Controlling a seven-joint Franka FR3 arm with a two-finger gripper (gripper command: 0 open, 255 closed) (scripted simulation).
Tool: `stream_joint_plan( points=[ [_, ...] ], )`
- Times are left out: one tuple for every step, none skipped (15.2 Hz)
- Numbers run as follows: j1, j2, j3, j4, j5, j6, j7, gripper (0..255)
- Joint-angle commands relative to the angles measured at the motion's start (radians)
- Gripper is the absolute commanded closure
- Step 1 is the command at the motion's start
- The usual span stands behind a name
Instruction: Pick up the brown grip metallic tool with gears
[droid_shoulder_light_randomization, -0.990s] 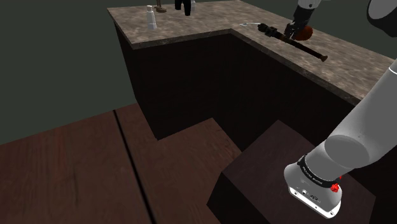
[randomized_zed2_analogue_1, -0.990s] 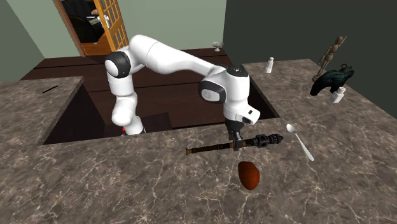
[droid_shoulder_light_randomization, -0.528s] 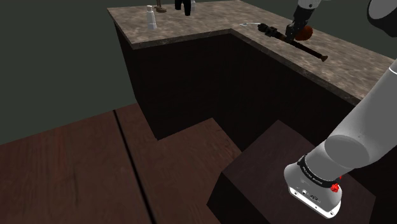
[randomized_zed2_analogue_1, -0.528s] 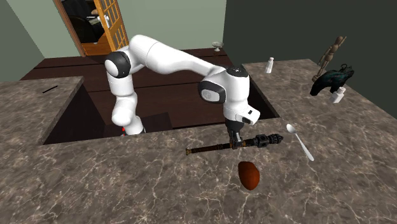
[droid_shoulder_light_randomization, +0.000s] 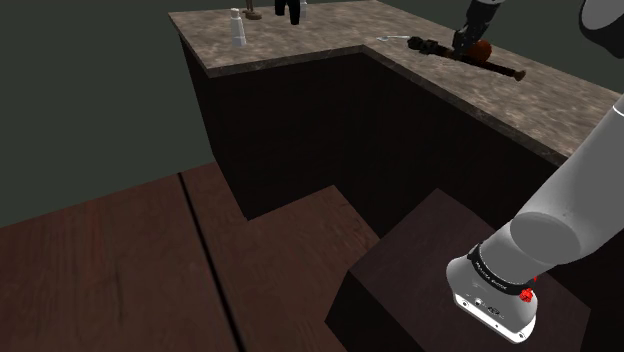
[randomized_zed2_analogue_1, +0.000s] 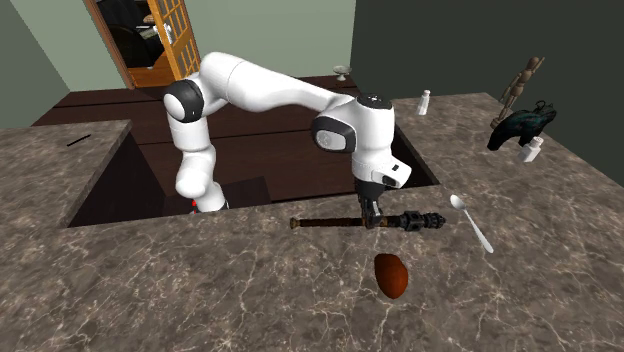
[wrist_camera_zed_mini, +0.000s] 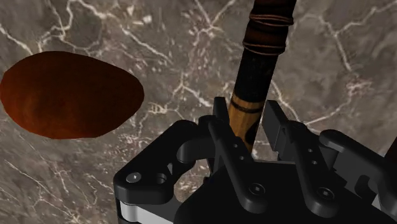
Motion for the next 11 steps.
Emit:
stream_joint_plan(
  points=[
    [-0.001, 0.004, 0.000, 0.030, 0.002, -0.027, -0.001, 255],
    [-0.002, 0.004, -0.001, 0.044, 0.002, -0.041, -0.002, 255],
    [-0.003, 0.005, -0.001, 0.059, 0.003, -0.054, -0.002, 255],
    [-0.004, 0.006, -0.001, 0.074, 0.004, -0.068, -0.003, 255],
    [-0.005, 0.008, -0.002, 0.089, 0.005, -0.082, -0.004, 255],
    [-0.006, 0.009, -0.002, 0.104, 0.006, -0.096, -0.005, 255],
    [-0.007, 0.012, -0.003, 0.120, 0.007, -0.110, -0.006, 255],
    [-0.008, 0.014, -0.003, 0.137, 0.008, -0.124, -0.008, 255],
    [-0.010, 0.017, -0.003, 0.153, 0.010, -0.139, -0.009, 255],
    [-0.010, 0.017, -0.003, 0.156, 0.010, -0.141, -0.009, 255],
    [-0.010, 0.017, -0.003, 0.156, 0.010, -0.141, -0.009, 255]
  ],
)
